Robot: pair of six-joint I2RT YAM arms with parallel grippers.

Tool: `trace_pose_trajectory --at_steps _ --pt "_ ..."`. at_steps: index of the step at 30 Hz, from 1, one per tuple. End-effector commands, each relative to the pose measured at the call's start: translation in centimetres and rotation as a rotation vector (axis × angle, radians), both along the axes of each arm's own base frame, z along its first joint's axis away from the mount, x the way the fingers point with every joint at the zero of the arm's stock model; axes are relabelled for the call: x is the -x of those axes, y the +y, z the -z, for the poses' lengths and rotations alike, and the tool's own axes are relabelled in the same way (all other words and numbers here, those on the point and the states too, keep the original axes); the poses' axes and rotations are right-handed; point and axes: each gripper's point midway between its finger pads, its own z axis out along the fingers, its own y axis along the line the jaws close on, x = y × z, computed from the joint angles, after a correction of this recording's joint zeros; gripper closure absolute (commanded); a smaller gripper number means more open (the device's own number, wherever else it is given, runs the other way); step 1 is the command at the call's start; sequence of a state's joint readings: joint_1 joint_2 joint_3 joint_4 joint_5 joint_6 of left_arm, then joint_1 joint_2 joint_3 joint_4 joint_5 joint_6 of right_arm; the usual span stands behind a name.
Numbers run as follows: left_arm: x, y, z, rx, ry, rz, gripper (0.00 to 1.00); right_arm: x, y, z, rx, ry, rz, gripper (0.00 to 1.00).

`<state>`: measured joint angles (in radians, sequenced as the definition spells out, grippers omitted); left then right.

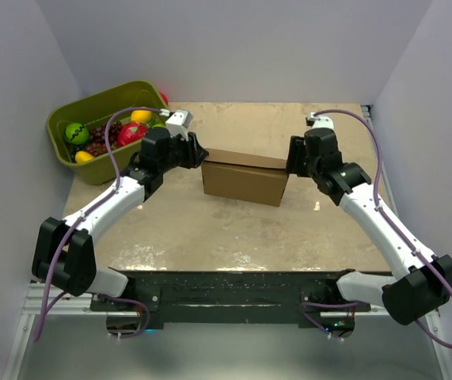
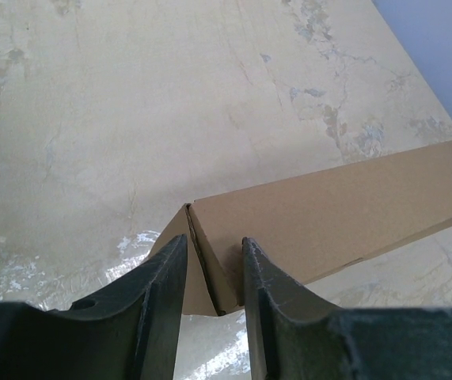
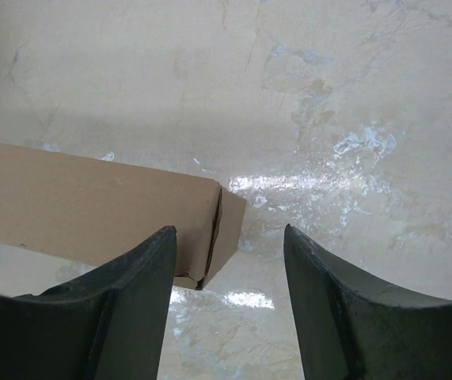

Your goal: Fold the paper box

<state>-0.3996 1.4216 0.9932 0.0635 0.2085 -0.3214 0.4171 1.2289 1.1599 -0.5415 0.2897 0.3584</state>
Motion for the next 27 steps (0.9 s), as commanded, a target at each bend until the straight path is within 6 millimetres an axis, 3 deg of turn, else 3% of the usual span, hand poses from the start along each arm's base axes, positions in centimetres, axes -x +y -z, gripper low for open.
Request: trace_pose_trajectory --at_steps 1,6,16,23,27 --pt "0.6 2.4 3.7 -0.126 0.098 -0.053 0.61 0.8 -0.4 -0.4 -0.005 -0.001 -0.015 0.44" --pt "0.7 2.9 4.2 -0.148 0.105 -0.068 0.59 1.4 -0.9 0.0 0.006 0.007 -0.003 0.46" --pt "1.5 4.0 6.3 -0.252 0.122 -0.097 0.56 2.9 -1.1 3.5 0.028 0.099 -0.02 0.51" --pt "2.6 2.9 7.8 -0.276 0.133 -0.056 0.56 3.0 -1.2 3.3 0.03 0.098 -0.022 0.51" --pt "3.5 2.9 8.8 -0.283 0.142 -0.06 0.56 2.8 -1.1 2.2 0.02 0.074 -0.022 0.51"
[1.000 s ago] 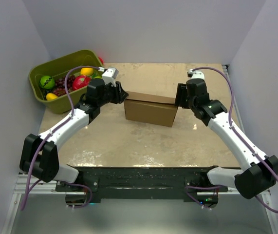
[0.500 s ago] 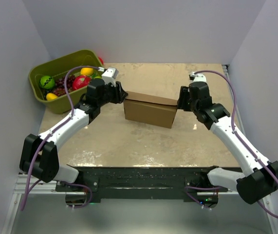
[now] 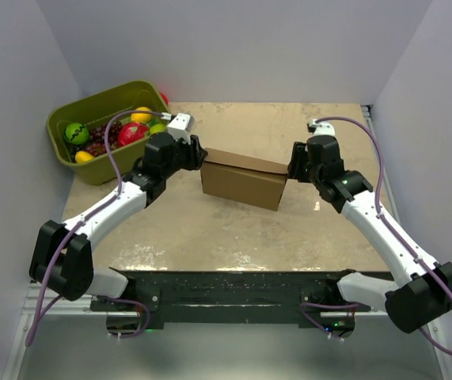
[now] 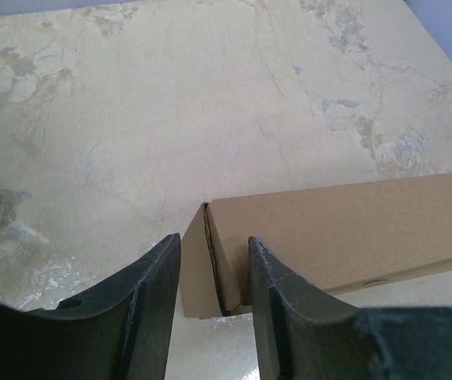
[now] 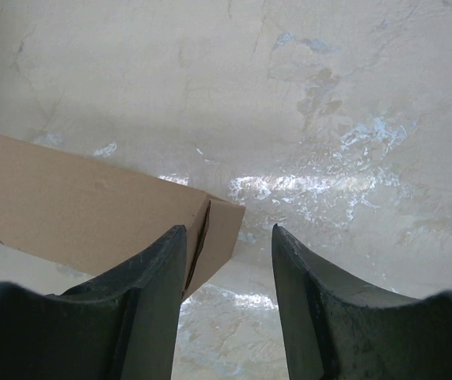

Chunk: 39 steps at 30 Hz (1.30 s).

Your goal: Fold the paper box

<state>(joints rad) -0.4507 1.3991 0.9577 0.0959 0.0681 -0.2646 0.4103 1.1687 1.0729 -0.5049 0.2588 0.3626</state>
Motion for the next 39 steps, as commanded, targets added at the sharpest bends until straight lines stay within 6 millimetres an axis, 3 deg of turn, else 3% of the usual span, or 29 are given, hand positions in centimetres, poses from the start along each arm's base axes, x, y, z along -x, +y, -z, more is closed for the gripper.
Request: trace_pose_trajectory --at_steps 1,6,10,15,28,34,39 --pt "3.7 2.4 8.7 -0.188 0.214 -0.015 0.56 1.7 -1.0 1.3 0.048 0.078 -0.005 0.51" --pt "5.1 2.5 10.5 -0.189 0.239 -0.009 0.55 1.9 -0.8 2.0 0.046 0.097 -0.015 0.51" --pt "5.8 2.8 11.9 -0.189 0.252 -0.011 0.56 1.8 -0.5 0.4 0.018 0.064 -0.024 0.51" --pt "5.9 2.7 12.1 -0.175 0.251 -0.012 0.56 1.8 0.3 -1.6 -0.03 0.028 -0.043 0.5" --pt "5.7 2.1 11.7 -0.152 0.246 0.003 0.56 2.3 1.6 -3.3 -0.115 0.001 -0.087 0.5" --pt "5.6 2.1 11.6 -0.153 0.247 0.001 0.56 2.7 1.7 -2.1 -0.114 0.032 -0.093 0.51" --pt "5.4 1.8 11.2 -0.143 0.238 0.007 0.56 3.4 1.3 0.6 -0.093 0.092 -0.087 0.55"
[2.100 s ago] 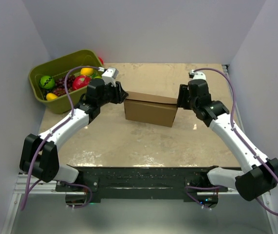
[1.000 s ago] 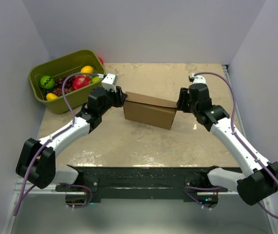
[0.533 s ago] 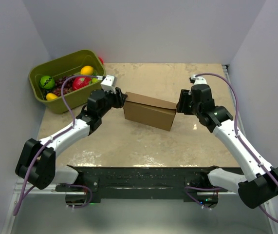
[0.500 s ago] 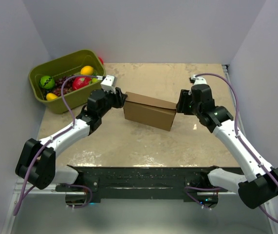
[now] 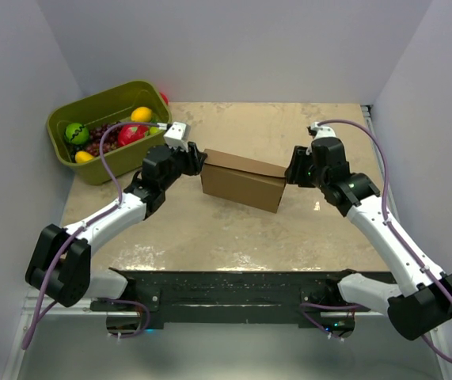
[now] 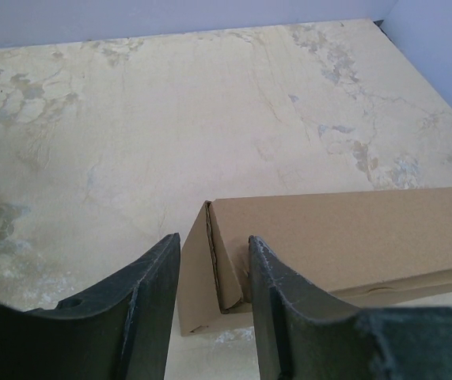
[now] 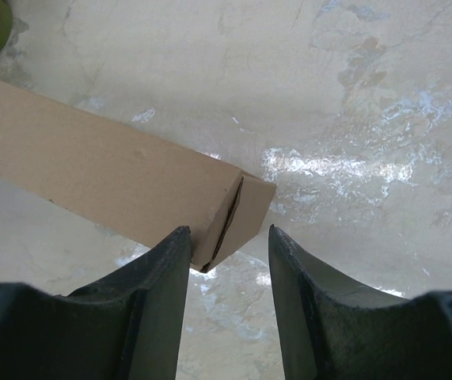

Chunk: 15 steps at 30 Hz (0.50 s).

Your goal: Fold the paper box

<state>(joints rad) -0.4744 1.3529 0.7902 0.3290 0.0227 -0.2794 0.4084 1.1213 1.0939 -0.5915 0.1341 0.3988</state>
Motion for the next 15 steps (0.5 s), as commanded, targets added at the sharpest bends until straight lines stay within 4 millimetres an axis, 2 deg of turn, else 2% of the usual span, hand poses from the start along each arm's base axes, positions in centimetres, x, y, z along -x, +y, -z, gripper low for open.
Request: trace_pose_trajectory --at_steps 1,7,15 --pt "4.6 1.8 10.6 -0.192 0.34 0.029 0.56 1.3 -0.1 1.9 0.002 0.056 -0.014 0.56" --pt "4.8 1.9 11.3 -0.199 0.355 0.029 0.55 2.3 -0.8 4.2 0.035 0.122 -0.004 0.6" --pt "4.7 1.6 11.4 -0.187 0.353 0.037 0.55 4.2 -1.8 8.5 0.077 0.223 0.019 0.61"
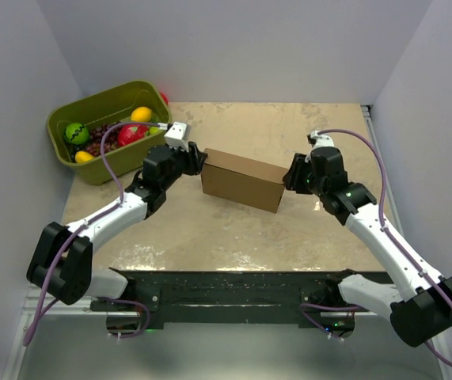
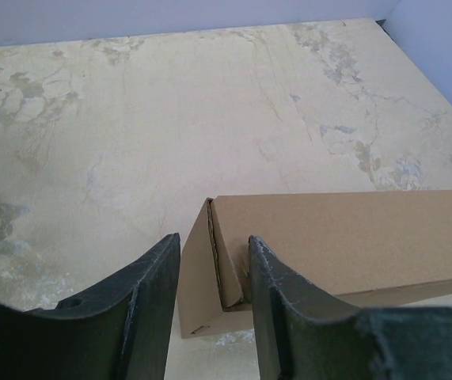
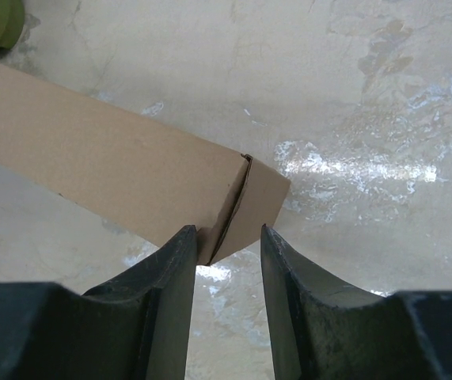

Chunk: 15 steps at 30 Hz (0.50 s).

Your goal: Fold the paper box

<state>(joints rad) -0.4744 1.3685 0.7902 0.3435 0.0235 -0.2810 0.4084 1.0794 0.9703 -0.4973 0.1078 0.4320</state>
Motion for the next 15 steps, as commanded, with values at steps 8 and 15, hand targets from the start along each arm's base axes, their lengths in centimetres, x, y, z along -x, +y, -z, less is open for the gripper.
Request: trace_pose_trajectory --at_steps 8,15 --pt "4.3 0.1 7.8 -0.112 0.296 0.086 0.52 3.7 -2.7 7.1 0.15 0.234 0.03 0.61" --pt "2.2 -1.2 0.8 -0.003 0.185 0.13 0.35 3.5 -2.5 7.0 0.143 0.231 0.026 0.63"
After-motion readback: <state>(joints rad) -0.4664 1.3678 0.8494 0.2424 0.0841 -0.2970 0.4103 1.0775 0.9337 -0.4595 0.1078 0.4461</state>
